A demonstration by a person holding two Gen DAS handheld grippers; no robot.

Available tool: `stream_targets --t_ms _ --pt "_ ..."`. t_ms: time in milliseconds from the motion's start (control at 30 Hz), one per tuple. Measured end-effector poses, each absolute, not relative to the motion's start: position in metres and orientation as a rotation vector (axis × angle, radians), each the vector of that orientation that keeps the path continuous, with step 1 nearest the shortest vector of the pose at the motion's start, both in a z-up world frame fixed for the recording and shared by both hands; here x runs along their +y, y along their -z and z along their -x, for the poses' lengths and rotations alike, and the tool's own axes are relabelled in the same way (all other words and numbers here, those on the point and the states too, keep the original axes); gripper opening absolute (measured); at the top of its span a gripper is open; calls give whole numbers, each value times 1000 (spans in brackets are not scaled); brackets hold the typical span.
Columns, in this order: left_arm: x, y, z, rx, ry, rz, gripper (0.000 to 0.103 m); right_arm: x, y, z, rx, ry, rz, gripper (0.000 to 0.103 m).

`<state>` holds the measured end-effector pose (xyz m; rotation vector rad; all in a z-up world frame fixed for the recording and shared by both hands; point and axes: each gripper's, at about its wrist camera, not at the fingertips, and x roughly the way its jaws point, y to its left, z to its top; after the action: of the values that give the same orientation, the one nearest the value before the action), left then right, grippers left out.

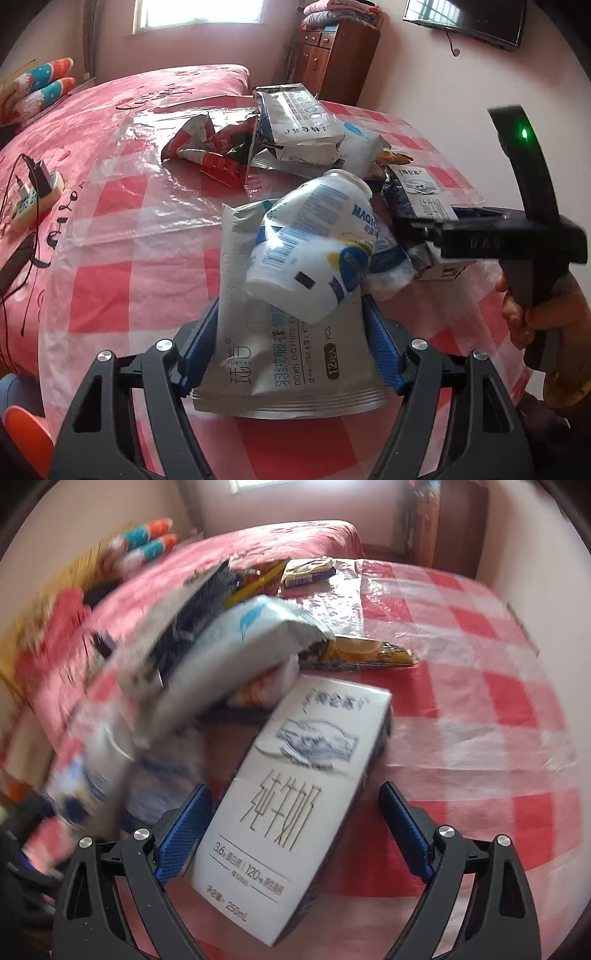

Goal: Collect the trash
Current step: 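Grasp the grey wipes packet with the left tool while the right tool grasps the white milk carton, then carry the wipes packet and milk carton over to the orange bucket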

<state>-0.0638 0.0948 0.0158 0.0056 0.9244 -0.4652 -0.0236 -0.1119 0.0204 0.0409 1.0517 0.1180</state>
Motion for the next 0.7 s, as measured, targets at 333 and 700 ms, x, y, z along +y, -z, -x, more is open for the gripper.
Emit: stream_targets --t_ms 333,700 --pt "100 -25 70 941 507 98 73 -128 -21 42 993 -86 -27 67" --pt "94 -3 42 1103 812 681 72 -155 -35 66 985 -126 -217 67"
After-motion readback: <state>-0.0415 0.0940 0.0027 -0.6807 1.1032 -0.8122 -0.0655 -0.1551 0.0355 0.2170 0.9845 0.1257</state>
